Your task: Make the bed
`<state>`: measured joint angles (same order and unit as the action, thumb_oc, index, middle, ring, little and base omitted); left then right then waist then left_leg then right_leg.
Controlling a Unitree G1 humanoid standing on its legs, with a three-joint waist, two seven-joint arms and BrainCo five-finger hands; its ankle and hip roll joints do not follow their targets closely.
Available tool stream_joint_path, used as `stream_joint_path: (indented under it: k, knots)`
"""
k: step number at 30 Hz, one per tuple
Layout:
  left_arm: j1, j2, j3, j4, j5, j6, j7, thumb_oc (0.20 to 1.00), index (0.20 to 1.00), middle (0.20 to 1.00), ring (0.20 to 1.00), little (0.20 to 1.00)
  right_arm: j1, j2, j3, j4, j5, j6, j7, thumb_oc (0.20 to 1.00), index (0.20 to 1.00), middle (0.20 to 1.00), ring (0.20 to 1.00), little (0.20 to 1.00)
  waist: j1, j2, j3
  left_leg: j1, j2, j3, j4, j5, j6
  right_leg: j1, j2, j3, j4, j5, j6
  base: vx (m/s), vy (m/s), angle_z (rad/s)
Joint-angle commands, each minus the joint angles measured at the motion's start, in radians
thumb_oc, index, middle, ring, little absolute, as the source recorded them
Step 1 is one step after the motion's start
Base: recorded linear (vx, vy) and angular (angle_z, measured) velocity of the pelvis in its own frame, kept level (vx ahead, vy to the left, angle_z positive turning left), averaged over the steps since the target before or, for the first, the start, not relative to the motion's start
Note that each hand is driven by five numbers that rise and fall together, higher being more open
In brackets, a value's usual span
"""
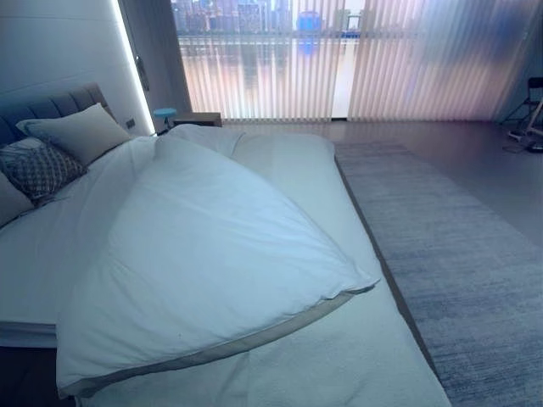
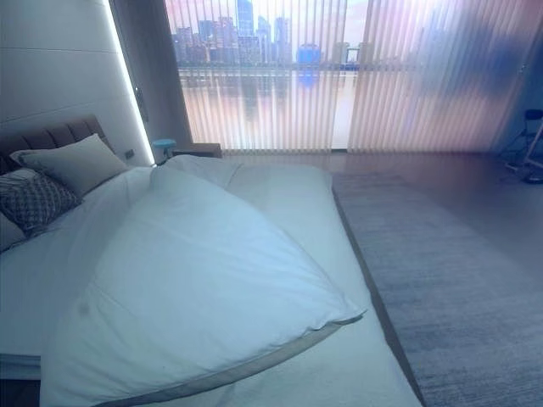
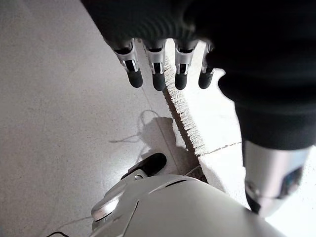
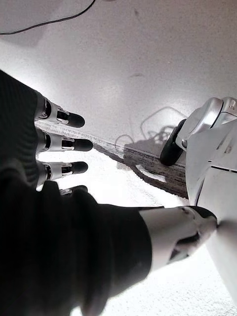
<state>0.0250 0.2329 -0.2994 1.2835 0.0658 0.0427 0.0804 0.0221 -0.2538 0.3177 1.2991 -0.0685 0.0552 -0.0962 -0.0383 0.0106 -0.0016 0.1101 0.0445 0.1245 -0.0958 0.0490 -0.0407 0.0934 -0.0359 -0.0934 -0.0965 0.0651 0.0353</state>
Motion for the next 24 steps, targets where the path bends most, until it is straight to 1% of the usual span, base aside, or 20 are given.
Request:
stream_joint_path:
  k: [1,24]
  knots:
    - [-0.076,-0.026,-0.015,0.029,0.028,-0.012,-0.014,1.000,1.000,1.000,1.000,1.000,-0.090,-0.021,0.024,0.034,-0.048,-0.005,0.006,1.000,1.000,1.000,1.000,1.000,0.005,-0.008,0.049,0.013,-0.055,-0.002,0.009,-0.056,0.000,-0.008,-0.032,-0.011,0.012,-0.007,0.093,0.00,0.000,0.00]
    - [-0.080,-0.023,-0.006,0.037,0.026,0.001,0.008,1.000,1.000,1.000,1.000,1.000,-0.102,-0.016,0.030,0.025,-0.038,0.002,-0.001,1.000,1.000,1.000,1.000,1.000,0.012,-0.012,0.061,0.013,-0.051,-0.007,0.009,-0.062,-0.001,-0.004,-0.029,-0.024,0.009,-0.017,0.092,0.00,0.000,0.00]
